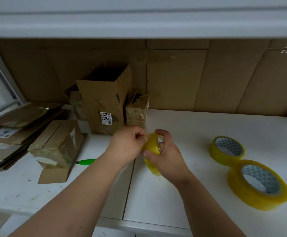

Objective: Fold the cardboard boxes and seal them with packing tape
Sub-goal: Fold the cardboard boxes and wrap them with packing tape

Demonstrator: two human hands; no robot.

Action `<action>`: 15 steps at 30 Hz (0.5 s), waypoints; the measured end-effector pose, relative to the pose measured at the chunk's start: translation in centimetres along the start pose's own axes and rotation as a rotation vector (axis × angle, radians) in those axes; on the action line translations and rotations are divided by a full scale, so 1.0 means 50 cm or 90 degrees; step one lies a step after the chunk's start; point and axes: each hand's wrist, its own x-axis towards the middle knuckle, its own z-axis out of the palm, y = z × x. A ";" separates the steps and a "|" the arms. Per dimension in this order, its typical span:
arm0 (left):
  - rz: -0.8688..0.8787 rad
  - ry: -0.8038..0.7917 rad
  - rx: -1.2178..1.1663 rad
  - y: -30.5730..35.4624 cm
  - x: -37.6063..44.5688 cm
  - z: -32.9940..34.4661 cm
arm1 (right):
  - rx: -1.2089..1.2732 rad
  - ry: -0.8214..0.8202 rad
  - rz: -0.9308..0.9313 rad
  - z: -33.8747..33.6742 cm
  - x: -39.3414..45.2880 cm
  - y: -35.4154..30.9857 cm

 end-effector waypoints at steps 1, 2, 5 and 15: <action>-0.002 0.003 0.004 0.001 0.002 0.011 | -0.022 0.006 -0.001 -0.008 -0.001 0.001; -0.004 0.000 0.006 0.001 0.004 0.022 | -0.051 0.012 -0.002 -0.016 -0.002 0.003; -0.001 -0.017 0.015 0.001 0.009 0.060 | -0.193 0.026 -0.021 -0.050 -0.009 0.011; -0.085 -0.161 0.072 -0.028 -0.018 0.188 | -0.656 -0.051 0.013 -0.137 -0.039 0.061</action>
